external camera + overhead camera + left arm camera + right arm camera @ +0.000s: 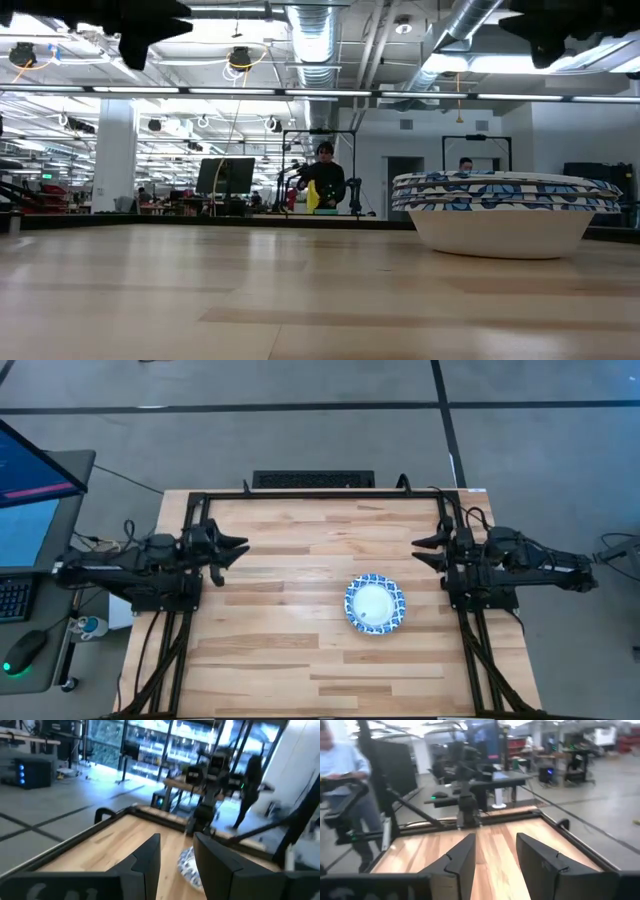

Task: Nest bowls inside each other
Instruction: Return to Home Position

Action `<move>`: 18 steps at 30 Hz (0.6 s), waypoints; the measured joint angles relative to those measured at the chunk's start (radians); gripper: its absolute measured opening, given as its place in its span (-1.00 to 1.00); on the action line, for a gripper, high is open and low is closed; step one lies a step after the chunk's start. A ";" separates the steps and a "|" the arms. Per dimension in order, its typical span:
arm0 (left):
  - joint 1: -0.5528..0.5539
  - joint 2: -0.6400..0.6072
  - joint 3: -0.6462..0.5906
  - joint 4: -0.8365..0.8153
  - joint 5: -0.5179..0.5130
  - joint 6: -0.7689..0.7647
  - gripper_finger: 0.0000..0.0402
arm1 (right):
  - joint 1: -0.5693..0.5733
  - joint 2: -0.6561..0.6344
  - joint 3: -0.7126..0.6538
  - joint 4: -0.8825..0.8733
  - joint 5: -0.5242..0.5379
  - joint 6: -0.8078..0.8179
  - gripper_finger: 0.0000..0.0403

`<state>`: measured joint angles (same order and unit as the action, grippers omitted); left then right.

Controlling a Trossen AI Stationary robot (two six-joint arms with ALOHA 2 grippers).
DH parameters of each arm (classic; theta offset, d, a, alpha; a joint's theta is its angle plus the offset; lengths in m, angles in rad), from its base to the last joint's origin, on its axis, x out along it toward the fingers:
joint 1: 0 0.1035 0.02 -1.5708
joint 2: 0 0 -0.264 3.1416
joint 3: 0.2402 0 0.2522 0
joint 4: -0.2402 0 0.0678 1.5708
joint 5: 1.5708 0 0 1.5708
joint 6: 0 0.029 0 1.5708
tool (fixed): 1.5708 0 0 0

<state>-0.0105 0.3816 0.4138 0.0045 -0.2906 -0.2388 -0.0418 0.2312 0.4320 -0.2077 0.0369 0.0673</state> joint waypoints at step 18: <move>0.000 -0.254 -0.206 -0.026 0.013 -0.085 -0.47 | 0.002 -0.085 -0.119 0.090 -0.121 -0.047 -0.29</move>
<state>-0.0105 0.1273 0.2082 -0.0211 -0.2779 -0.3239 -0.0399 0.1462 0.3127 -0.1175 -0.0840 0.0207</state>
